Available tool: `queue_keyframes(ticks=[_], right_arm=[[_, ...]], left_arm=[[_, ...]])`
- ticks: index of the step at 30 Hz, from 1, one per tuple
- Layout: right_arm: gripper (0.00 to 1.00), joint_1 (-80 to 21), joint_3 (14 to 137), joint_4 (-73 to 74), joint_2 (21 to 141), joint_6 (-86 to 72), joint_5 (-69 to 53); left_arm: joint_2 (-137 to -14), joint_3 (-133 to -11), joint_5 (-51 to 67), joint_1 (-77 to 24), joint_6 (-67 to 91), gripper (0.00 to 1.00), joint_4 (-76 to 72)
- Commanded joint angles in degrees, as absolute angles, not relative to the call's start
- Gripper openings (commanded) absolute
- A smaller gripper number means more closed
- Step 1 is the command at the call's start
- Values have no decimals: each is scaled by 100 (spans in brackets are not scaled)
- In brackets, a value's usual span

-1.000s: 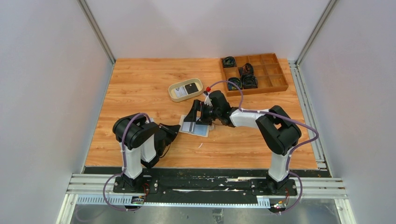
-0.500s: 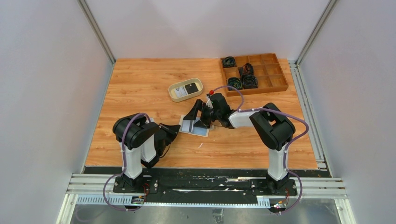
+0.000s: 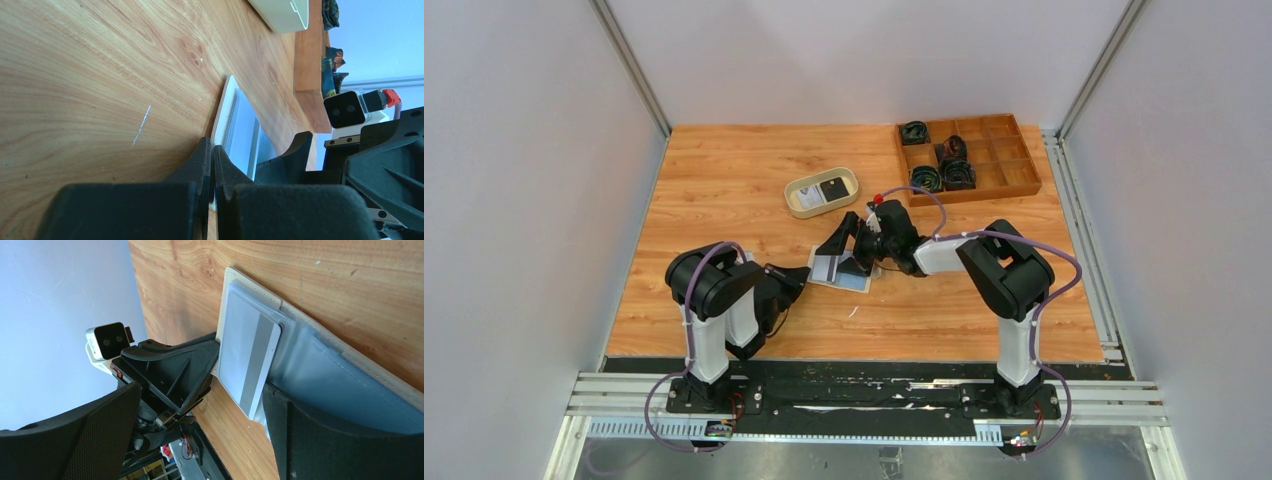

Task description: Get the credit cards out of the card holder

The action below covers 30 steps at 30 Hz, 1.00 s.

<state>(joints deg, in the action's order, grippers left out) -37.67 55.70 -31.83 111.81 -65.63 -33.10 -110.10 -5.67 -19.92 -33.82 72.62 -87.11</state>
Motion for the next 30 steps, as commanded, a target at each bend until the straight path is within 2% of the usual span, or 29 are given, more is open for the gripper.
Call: queue_keyframes(ticks=[1,30], right_arm=[[94,-3777,5703,-3188,11168,-6635,-3442],[94,-4213,6128,-3930,11680,-6632,-3595]], left_arm=[[-11166,-569,-2078,-3345,7052,0,-8842],[-11180,-576,-1940,-3349,7040,0,-8850]])
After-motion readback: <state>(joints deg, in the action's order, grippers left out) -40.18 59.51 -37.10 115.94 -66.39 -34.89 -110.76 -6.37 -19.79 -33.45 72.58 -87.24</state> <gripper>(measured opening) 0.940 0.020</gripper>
